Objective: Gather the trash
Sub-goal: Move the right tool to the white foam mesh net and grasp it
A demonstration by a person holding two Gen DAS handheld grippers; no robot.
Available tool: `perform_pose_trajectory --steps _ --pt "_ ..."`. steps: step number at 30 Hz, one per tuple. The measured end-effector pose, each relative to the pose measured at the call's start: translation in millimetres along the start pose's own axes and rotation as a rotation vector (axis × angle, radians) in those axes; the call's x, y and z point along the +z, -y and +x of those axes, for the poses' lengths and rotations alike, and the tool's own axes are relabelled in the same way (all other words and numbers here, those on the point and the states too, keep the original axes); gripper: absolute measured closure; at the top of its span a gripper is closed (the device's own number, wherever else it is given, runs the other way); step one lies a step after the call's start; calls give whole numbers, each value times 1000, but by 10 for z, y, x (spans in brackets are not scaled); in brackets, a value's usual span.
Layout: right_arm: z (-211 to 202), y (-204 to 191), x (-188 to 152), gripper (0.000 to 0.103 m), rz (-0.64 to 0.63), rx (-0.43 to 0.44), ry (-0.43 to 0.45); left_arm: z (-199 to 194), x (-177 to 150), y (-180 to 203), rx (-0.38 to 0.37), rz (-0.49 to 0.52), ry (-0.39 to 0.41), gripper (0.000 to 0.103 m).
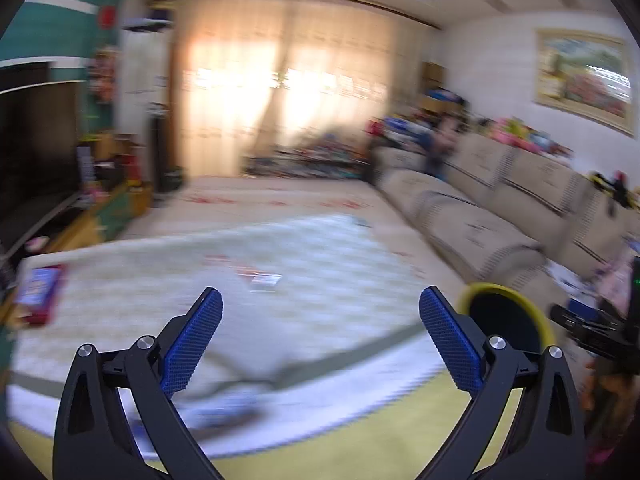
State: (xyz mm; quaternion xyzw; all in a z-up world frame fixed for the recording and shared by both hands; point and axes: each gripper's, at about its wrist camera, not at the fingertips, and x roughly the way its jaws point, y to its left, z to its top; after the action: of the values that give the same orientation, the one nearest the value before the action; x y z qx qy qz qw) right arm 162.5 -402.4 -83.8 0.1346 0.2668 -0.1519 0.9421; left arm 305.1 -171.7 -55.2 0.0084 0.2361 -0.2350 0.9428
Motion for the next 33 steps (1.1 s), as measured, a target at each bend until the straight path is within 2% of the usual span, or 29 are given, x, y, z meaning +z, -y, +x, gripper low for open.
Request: perform_pose_trajectory --steps 3,7,10,12,17,20,24,27,29,30,32,33 --pt "165 -514 46 12 -63 121 -47 -167 -27 -634 118 -53 29 5" --pt "380 -1154 129 12 -153 251 -101 -352 -127 -1260 256 -114 69 5" --pt "587 -1660 210 12 -226 364 -160 -415 -247 -1627 315 -178 104 5" --pt "713 -1969 257 13 -295 404 -178 -372 -309 -1736 357 -178 92 5" --pt "1144 -2628 237 22 -480 456 -274 -300 -349 -1770 337 -229 76 5" --pt "1457 -2792 127 23 -506 445 -353 -295 -393 -1726 339 -236 78 5" --pt "1565 -2918 7 24 -528 444 -364 -275 -418 -1723 338 -246 87 5" --pt "1590 -2938 -29 42 -527 455 -369 -236 -437 -1715 332 -254 72 5" --pt "1598 -2946 -19 66 -519 480 -367 -227 -446 -1729 329 -255 66 5" --pt "1579 -2939 -17 69 -514 485 -359 -230 -441 -1716 328 -256 66 5" --pt "1536 -2920 2 85 -521 479 -336 -234 -444 -1709 328 -255 74 5" --pt "1507 -2904 10 86 -524 475 -324 -248 -430 -1696 329 -254 76 5"
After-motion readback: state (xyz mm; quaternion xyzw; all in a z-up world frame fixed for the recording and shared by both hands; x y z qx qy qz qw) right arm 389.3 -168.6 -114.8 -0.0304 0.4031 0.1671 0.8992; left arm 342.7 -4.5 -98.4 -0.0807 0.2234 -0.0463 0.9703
